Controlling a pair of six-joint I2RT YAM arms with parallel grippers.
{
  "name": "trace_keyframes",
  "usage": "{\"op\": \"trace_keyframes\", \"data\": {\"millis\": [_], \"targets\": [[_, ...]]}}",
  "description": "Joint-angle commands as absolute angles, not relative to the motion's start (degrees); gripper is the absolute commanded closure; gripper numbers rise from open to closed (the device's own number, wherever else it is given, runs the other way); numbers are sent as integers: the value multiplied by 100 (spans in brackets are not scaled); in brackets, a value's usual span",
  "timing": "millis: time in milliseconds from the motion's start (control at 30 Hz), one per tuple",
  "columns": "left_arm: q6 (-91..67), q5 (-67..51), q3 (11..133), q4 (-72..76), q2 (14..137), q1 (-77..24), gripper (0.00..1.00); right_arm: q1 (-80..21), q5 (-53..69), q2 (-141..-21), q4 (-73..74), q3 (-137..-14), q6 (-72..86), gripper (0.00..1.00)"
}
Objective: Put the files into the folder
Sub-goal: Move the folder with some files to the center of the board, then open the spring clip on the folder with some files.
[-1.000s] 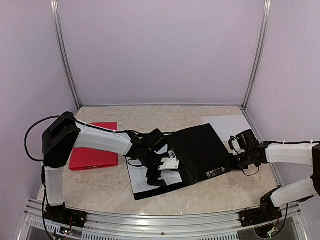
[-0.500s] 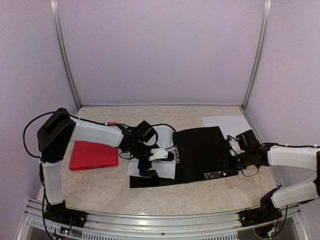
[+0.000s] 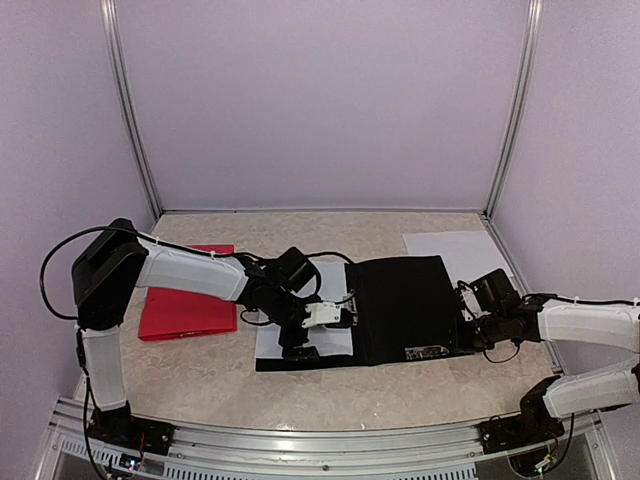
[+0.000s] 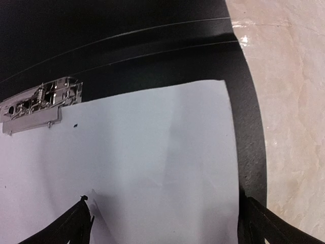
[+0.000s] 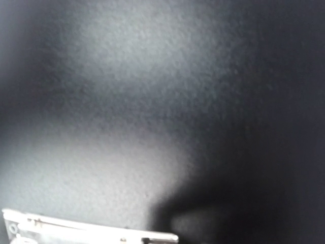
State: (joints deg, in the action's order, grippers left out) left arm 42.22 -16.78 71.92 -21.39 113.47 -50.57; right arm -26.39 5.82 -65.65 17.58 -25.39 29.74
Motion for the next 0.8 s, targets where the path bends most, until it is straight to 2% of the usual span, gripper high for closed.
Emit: {"op": "trace_keyframes", "data": {"millis": [0, 533, 767], "targets": [[3880, -1916, 7360, -2291, 11295, -5394, 1, -2778, 471, -6494, 1861, -2435, 3192, 70], [3314, -1891, 6918, -1731, 10354, -5361, 1, -2921, 541, -6369, 1907, -2285, 3318, 72], [3275, -1690, 6899, -1678, 10325, -5349, 1, -2937, 611, -6337, 1860, -2246, 3311, 80]]}}
